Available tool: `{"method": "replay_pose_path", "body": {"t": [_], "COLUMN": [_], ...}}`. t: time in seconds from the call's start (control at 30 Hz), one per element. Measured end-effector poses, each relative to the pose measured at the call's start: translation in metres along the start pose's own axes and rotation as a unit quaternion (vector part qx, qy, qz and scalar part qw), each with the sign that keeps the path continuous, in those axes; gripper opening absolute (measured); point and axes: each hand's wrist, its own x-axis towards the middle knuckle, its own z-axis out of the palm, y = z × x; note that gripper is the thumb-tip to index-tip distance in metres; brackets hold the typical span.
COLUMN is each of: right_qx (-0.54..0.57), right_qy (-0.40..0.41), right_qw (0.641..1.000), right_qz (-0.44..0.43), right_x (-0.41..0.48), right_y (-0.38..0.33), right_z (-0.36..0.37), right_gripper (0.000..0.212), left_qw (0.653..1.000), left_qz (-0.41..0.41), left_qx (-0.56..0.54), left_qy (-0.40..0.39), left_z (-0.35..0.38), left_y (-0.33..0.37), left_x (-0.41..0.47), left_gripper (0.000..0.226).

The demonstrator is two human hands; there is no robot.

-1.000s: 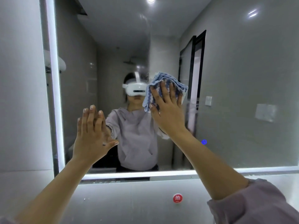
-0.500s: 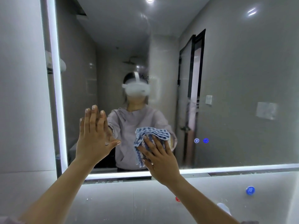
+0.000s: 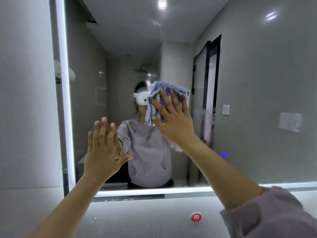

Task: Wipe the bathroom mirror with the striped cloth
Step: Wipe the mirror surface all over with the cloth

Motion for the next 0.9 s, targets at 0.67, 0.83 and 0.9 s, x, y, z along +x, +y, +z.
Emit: {"method": "replay_pose_path", "body": {"t": [0.67,0.83,0.9], "right_qx": [0.042,0.037,0.034], "right_qy": [0.013,-0.009,-0.013], "right_qw": [0.999,0.999,0.999], "right_qz": [0.027,-0.019,-0.029], "right_x": [-0.033,-0.090,-0.096], "right_y": [-0.025,-0.043,-0.041], "right_z": [0.014,0.030,0.033], "right_gripper": [0.059,0.055,0.054], "left_qw": [1.000,1.000,1.000], "left_qz": [0.008,0.007,0.006], "left_qx": [0.005,0.007,0.005], "left_qy": [0.000,0.006,0.004], "left_z": [0.002,0.001,0.001], "left_y": [-0.002,-0.002,-0.002], "left_x": [0.000,-0.001,-0.001], "left_gripper": [0.111,0.112,0.111]}}
